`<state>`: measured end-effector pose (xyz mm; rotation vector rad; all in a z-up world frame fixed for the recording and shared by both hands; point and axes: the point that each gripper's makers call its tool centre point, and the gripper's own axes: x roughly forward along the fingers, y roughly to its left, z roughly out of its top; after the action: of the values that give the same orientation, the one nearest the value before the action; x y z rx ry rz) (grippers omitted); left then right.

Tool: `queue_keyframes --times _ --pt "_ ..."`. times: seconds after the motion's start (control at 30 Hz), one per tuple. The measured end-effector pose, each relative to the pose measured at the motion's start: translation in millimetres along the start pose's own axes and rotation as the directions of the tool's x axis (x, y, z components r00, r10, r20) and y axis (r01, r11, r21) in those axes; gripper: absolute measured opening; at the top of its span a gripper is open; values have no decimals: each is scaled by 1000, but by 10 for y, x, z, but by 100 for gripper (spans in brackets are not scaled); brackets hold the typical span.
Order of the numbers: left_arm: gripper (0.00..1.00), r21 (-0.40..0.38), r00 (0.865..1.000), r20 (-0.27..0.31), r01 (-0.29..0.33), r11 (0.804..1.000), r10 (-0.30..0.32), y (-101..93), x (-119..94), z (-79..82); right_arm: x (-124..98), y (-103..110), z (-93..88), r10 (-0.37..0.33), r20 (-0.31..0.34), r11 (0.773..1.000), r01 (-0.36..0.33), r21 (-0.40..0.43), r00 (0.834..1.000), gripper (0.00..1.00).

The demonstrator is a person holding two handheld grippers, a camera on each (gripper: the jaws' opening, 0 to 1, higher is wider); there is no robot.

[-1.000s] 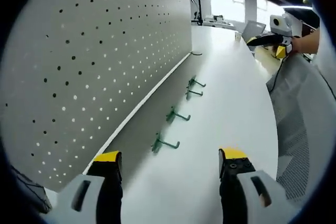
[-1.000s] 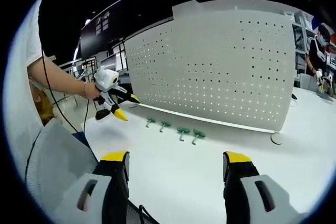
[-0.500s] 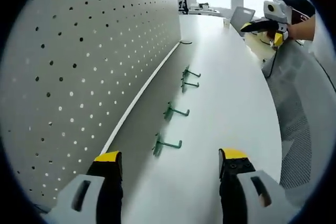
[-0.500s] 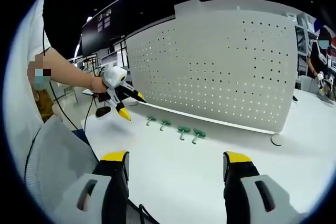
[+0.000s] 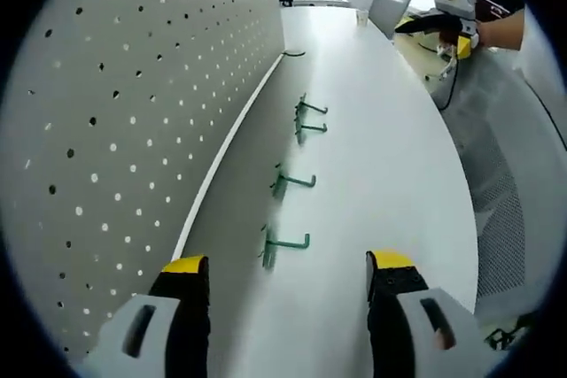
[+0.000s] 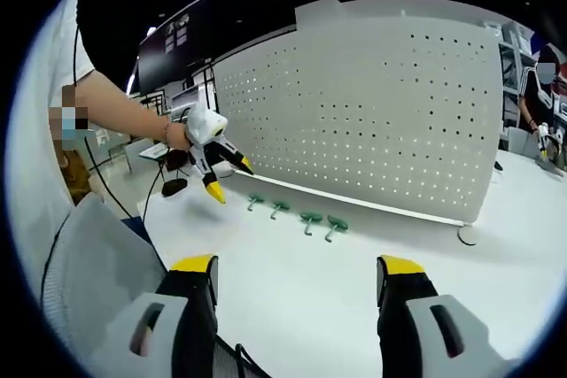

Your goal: Insert the hook assembly into the mounting plate slot until the hook locks in place.

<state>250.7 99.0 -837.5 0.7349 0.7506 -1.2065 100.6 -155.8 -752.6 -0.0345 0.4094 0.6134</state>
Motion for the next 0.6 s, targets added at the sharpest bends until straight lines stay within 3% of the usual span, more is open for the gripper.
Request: queue_keyframes --times 0.27,0.6 --pt "74 63 998 -56 39 997 -36 15 58 -11 7 13 -12 0 -5 1000 0 0 1000 70" --pt "74 118 989 -132 83 990 -67 0 175 -157 23 15 -35 0 -6 1000 0 6 1000 70"
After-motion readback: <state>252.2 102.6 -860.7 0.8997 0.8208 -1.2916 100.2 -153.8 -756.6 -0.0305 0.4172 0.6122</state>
